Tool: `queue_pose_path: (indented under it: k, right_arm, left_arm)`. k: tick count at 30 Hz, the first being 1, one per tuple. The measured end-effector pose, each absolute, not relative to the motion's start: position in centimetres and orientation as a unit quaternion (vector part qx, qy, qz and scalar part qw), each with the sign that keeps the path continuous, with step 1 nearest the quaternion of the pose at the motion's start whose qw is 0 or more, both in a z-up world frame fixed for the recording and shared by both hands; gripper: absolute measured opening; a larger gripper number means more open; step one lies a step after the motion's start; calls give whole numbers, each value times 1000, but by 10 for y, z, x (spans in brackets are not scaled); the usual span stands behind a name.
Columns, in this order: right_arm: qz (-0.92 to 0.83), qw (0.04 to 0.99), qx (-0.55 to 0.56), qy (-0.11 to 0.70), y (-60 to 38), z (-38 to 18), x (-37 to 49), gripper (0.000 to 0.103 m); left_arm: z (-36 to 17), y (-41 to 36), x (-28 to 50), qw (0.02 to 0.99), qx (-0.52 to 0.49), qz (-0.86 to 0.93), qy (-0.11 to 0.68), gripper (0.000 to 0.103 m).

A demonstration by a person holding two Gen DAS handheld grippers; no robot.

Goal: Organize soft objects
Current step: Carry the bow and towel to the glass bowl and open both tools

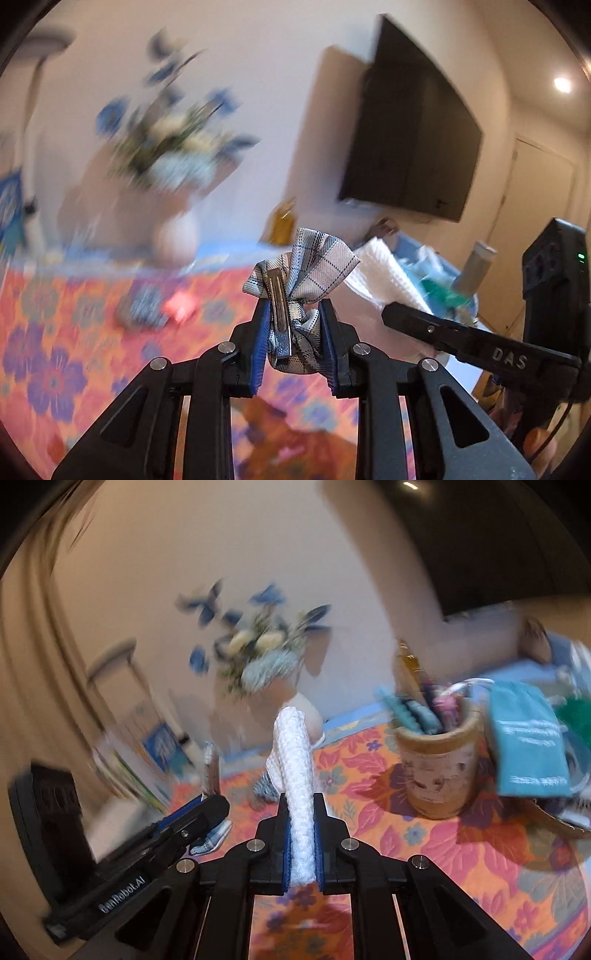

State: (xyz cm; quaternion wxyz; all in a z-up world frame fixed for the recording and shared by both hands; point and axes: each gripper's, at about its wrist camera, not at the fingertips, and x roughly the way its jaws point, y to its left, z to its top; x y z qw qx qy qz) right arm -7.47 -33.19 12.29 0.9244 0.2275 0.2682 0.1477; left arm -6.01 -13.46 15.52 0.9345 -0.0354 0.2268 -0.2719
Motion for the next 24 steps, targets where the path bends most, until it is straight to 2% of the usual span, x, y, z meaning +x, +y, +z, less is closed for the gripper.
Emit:
queue_pose_path:
  k: [5, 10, 13, 18, 21, 23, 24]
  right_arm:
    - [49, 945, 234, 223, -411, 155, -88, 9]
    - [-71, 947, 242, 200, -491, 168, -92, 9]
    - [-185, 938, 168, 241, -514, 160, -73, 9]
    - [-176, 929, 181, 271, -550, 137, -48, 9]
    - [-165, 919, 193, 302, -566, 127, -31, 19]
    - [-160, 913, 200, 317, -571, 121, -21, 43]
    - [-166, 908, 200, 328, -571, 117, -17, 63]
  left_arm:
    - [184, -213, -46, 914, -20, -340, 221, 22]
    - [182, -292, -24, 892, -1, -378, 249, 22]
    - [168, -332, -12, 883, 18, -389, 263, 22]
    - [143, -377, 8, 873, 43, -393, 286, 23]
    - [131, -391, 18, 878, 57, -372, 294, 38]
    - [124, -392, 24, 876, 55, -371, 303, 47]
    - [121, -392, 27, 870, 51, -375, 315, 50]
